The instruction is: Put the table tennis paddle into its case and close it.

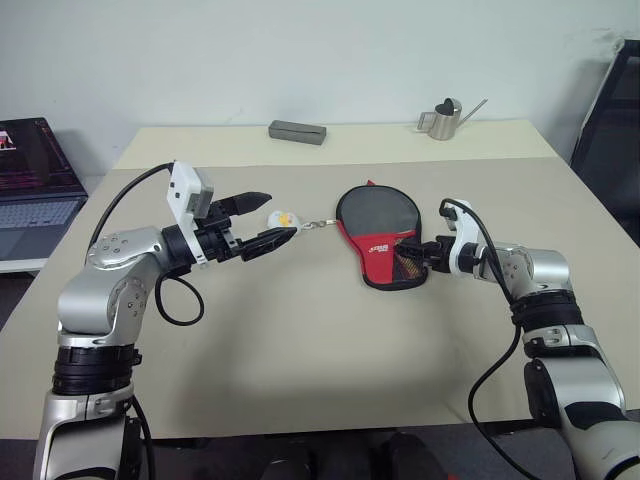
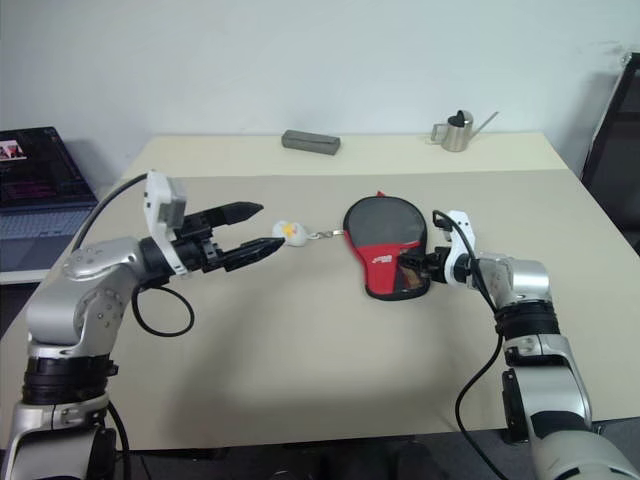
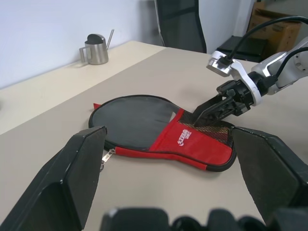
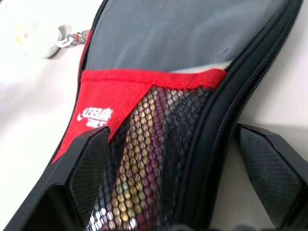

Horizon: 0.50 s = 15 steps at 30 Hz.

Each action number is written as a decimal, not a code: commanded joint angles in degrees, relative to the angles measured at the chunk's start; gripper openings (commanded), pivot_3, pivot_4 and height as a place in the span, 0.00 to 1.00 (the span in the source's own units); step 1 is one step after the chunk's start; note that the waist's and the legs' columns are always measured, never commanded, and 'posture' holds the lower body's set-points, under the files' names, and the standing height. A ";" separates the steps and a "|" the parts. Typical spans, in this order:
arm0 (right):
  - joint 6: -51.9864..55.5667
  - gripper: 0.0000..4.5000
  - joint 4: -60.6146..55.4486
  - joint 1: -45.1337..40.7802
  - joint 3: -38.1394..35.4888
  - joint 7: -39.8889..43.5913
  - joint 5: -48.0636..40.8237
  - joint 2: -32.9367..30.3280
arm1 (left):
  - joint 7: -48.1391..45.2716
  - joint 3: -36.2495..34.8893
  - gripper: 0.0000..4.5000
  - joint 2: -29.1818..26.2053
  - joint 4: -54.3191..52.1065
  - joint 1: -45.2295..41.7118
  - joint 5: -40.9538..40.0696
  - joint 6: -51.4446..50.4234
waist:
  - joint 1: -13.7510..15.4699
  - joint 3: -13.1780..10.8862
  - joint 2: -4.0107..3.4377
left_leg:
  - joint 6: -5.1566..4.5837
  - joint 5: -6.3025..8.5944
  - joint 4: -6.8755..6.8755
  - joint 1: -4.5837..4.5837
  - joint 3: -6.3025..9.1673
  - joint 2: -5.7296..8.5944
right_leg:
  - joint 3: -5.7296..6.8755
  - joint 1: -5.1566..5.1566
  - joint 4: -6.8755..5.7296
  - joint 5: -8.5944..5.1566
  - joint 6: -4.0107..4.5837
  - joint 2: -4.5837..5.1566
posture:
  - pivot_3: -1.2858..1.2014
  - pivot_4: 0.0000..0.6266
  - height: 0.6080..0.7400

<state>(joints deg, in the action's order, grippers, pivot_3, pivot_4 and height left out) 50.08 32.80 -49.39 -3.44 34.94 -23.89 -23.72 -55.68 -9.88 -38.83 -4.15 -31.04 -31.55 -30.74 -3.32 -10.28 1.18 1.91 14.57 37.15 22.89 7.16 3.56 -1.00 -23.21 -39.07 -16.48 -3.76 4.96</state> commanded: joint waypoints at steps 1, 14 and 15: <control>-1.03 0.99 2.58 -2.44 -2.31 0.16 -0.49 1.34 | 0.07 -1.12 1.00 -0.67 -1.86 -0.75 -1.07 0.54 | -0.12 0.00 0.00 | 0.00 0.00 0.00 -0.01 -0.01 -0.01 | -0.02 0.00 -0.01 0.01 0.01 0.00 | 0.52 0.24 1.00; -2.47 0.99 10.85 -6.06 -6.71 -1.48 -0.03 4.03 | 0.19 -0.78 1.00 -0.36 -1.71 -0.83 -0.81 0.85 | -0.43 0.02 0.02 | 0.01 -0.01 0.01 -0.06 -0.08 -0.08 | -0.04 0.00 -0.02 0.07 0.08 -0.05 | 0.52 0.24 1.00; -2.61 0.99 11.13 -6.13 -6.85 -1.56 0.09 4.15 | 0.17 -0.80 1.00 -0.37 -1.71 -0.80 -0.79 0.91 | -0.45 0.02 0.02 | 0.01 -0.01 0.01 -0.06 -0.08 -0.08 | -0.05 0.00 -0.02 0.07 0.08 -0.05 | 0.52 0.24 1.00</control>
<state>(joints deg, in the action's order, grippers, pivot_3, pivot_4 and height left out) 48.14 43.38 -54.58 -9.49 33.66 -23.82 -19.97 -55.64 -9.86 -38.81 -4.15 -31.07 -31.54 -30.73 -3.77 -10.26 1.20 1.92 14.56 37.15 22.83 7.08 3.48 -1.05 -23.20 -39.09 -16.40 -3.69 4.91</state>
